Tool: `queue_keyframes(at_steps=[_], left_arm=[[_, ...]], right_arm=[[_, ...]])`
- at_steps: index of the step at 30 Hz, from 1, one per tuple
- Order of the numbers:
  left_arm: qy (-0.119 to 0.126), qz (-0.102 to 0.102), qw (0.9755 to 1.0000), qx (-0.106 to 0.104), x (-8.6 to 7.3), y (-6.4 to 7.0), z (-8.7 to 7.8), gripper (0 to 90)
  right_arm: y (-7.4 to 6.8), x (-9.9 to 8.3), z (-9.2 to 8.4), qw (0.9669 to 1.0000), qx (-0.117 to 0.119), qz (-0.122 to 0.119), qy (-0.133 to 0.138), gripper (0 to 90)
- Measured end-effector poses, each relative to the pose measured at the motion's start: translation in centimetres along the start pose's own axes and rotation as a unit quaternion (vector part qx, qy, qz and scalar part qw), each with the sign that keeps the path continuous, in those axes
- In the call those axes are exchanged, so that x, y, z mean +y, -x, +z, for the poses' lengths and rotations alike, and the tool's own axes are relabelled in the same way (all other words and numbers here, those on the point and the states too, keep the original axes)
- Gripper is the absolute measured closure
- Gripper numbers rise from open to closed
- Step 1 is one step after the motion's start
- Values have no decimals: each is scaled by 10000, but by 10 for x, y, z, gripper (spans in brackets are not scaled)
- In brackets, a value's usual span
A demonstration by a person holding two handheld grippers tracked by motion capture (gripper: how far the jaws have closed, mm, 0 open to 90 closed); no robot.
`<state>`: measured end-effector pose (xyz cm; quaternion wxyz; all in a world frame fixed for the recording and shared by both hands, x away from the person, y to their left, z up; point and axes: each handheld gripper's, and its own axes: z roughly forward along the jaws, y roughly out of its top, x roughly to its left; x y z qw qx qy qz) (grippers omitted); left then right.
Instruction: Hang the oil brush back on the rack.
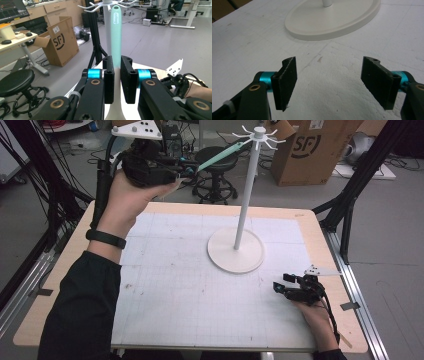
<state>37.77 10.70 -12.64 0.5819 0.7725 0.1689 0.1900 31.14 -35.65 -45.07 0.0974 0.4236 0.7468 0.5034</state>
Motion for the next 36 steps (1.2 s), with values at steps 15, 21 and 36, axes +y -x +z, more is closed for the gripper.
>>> queue_keyframes(at_steps=[15,21,36], left_arm=[[-6,-6,10000,23,-1,-2,0,821],[-22,-19,10000,52,-3,-3,1,821],[20,-10,9999,114,-4,-5,-3,821]], right_arm=[[0,0,0,10000,3,3,-9,286],[0,0,0,10000,11,18,-20,286],[0,0,0,10000,9,13,-27,286]])
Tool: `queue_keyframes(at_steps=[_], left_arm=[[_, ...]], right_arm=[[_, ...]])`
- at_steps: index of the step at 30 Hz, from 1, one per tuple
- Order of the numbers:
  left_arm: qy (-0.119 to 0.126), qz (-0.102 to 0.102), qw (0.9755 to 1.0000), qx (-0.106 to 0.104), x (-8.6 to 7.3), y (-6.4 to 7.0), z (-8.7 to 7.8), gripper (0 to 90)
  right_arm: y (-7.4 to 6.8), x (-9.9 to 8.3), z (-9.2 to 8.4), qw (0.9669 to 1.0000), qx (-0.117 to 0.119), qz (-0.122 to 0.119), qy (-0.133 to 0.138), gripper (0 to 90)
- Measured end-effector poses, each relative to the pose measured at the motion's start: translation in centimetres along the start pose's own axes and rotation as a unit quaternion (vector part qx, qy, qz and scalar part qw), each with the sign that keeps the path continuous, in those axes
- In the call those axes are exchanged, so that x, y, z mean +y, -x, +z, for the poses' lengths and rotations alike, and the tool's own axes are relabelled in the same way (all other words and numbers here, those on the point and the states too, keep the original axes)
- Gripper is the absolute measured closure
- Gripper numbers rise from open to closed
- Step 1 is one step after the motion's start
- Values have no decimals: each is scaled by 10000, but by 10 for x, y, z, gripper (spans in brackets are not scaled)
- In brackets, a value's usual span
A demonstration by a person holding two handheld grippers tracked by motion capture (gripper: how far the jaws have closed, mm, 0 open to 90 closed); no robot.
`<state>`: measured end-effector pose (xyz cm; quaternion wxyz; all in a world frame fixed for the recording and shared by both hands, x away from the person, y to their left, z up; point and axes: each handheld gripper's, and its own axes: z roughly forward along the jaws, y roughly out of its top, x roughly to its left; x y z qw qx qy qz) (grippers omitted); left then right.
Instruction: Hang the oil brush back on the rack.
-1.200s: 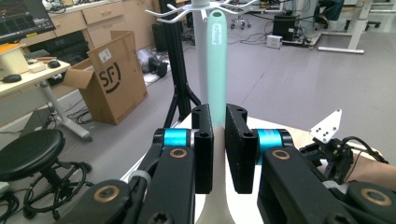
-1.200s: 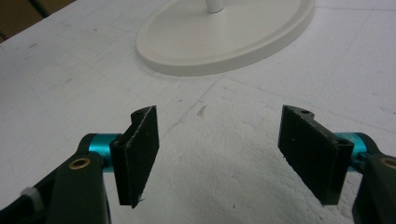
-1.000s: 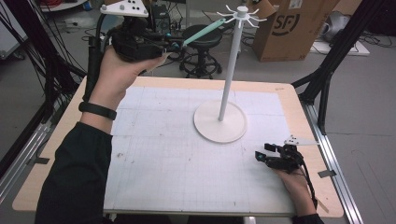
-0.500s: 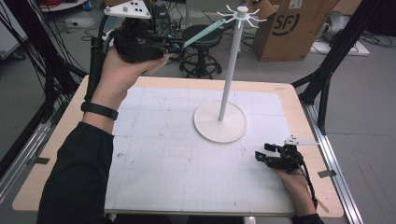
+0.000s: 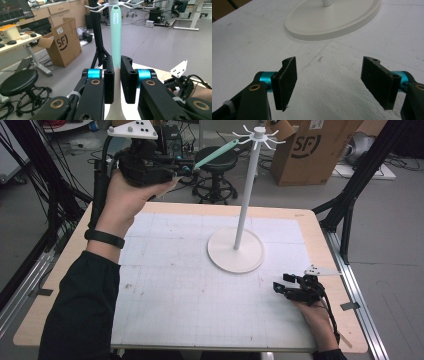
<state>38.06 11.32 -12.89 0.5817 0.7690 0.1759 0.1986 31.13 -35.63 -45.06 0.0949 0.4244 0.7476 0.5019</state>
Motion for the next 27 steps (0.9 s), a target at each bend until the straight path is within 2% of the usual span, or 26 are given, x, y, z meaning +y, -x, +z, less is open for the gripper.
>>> queue_keyframes(at_steps=[27], left_arm=[[2,5,10000,-65,-3,3,12,820]], right_arm=[[0,0,0,10000,1,-6,8,286]])
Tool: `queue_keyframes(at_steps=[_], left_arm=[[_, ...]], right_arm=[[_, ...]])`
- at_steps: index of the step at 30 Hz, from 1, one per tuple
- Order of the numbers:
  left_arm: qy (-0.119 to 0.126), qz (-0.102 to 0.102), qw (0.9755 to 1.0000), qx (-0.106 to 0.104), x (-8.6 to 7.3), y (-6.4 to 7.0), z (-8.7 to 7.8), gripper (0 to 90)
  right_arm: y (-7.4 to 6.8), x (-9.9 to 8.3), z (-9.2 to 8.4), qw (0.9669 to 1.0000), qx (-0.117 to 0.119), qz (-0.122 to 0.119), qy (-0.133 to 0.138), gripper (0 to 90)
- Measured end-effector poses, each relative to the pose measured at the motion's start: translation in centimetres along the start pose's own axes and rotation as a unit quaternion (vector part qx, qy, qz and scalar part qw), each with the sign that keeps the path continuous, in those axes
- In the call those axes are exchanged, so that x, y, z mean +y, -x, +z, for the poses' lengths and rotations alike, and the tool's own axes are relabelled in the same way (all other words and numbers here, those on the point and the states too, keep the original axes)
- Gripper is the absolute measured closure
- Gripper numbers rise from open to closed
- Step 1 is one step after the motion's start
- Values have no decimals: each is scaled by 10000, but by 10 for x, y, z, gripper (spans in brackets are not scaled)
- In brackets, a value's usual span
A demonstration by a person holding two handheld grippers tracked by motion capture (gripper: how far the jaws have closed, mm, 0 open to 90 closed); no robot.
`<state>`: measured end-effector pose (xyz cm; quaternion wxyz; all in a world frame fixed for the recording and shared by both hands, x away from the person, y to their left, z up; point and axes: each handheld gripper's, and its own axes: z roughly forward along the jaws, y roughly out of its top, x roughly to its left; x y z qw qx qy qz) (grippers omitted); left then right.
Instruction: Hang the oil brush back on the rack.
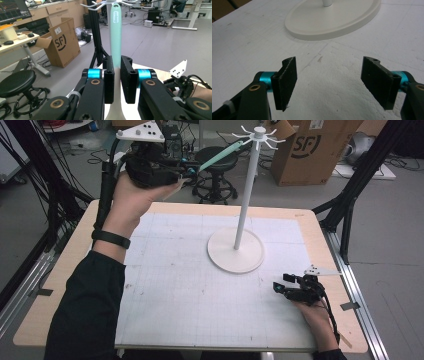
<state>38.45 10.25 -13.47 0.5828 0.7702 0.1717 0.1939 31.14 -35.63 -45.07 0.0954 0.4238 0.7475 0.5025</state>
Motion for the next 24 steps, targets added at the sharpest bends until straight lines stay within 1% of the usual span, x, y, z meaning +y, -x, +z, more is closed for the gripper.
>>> queue_keyframes(at_steps=[7,13,14,15,17,19,20,22,23,24], left_arm=[[-52,-24,10000,4,-3,0,7,820],[-100,-129,9999,9,-6,-1,9,804],[-90,-150,9998,-8,-7,-2,10,777],[-122,-176,9998,-28,-9,-2,10,729],[-199,-188,9996,-34,-12,-2,11,657],[-306,-242,9992,-95,-15,-3,11,584],[-359,-235,9991,-67,-17,-3,10,554],[-270,-243,9993,-53,-26,-2,6,513],[-289,-271,9992,-43,-31,-2,3,487],[-339,-271,9991,12,-37,-2,0,453]], right_arm=[[0,0,0,10000,3,-6,13,286],[0,0,0,10000,5,-7,8,286],[0,0,0,10000,9,5,1,286],[0,0,0,10000,4,-7,-2,286],[0,0,0,10000,-3,-5,-2,286],[0,0,0,10000,4,3,-2,285],[0,0,0,10000,6,2,2,286],[0,0,0,10000,9,-3,0,286],[0,0,0,10000,15,1,0,286],[0,0,0,10000,10,-7,-1,286]])
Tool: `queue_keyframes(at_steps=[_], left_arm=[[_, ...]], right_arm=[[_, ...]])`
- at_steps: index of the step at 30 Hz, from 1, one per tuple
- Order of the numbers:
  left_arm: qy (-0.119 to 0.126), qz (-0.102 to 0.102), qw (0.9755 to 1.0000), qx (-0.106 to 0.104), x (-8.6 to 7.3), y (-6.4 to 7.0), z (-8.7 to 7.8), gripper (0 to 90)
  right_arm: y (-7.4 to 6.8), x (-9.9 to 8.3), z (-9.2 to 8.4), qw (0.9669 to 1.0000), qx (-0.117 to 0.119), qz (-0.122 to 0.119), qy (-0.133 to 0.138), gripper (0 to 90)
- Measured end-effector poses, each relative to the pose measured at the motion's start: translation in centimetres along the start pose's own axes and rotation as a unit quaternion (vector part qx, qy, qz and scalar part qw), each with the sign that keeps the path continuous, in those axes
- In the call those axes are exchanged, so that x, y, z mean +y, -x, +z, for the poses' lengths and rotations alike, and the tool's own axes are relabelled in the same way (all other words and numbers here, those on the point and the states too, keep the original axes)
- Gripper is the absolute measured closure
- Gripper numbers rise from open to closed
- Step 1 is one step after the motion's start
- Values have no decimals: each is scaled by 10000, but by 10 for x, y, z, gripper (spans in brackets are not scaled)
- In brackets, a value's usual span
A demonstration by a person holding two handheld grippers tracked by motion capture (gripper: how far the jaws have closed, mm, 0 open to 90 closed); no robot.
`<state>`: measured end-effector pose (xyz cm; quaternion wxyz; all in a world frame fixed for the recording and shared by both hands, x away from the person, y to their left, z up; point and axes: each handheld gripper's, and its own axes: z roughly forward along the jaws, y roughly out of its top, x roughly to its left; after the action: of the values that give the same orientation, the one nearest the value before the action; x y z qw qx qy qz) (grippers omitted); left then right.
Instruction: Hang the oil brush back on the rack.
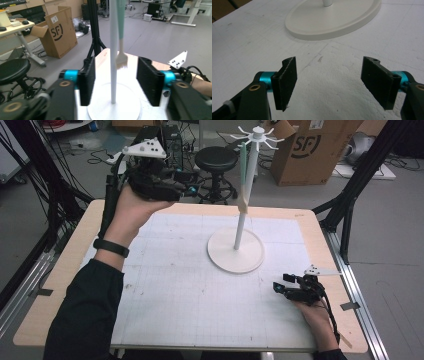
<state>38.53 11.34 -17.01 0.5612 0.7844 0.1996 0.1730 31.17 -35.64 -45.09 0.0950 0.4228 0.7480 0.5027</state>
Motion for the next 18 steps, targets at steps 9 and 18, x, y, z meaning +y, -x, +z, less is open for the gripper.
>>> queue_keyframes(at_steps=[9,18], left_arm=[[-239,-142,9994,188,-82,0,-30,354],[-464,-265,9981,310,-171,4,-61,309]], right_arm=[[0,0,0,10000,-23,7,17,286],[0,0,0,10000,-38,13,20,285]])
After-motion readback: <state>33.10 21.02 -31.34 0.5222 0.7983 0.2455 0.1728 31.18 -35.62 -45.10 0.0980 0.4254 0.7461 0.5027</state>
